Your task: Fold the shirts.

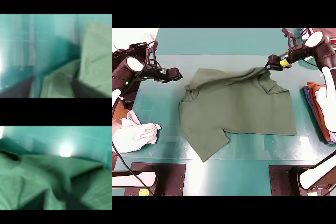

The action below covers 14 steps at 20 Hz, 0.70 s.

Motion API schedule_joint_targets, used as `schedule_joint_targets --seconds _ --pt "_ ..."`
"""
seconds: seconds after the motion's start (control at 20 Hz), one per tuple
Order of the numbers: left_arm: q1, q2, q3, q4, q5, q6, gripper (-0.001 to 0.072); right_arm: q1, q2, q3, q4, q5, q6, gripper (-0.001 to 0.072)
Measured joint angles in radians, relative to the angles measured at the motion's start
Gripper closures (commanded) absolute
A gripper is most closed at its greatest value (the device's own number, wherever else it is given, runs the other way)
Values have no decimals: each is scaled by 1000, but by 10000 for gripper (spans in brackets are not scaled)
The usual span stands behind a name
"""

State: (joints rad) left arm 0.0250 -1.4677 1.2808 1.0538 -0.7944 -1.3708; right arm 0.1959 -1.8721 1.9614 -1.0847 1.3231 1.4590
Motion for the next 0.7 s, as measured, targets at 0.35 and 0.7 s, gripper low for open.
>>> schedule_joint_targets --seconds 0.35,0.7 --pt "62 121 -50 88 -238 -29 103 -59 91 -44 14 100 -19 332" --pt "72 419 -480 95 -372 -83 103 -92 401 -364 14 101 -45 332"
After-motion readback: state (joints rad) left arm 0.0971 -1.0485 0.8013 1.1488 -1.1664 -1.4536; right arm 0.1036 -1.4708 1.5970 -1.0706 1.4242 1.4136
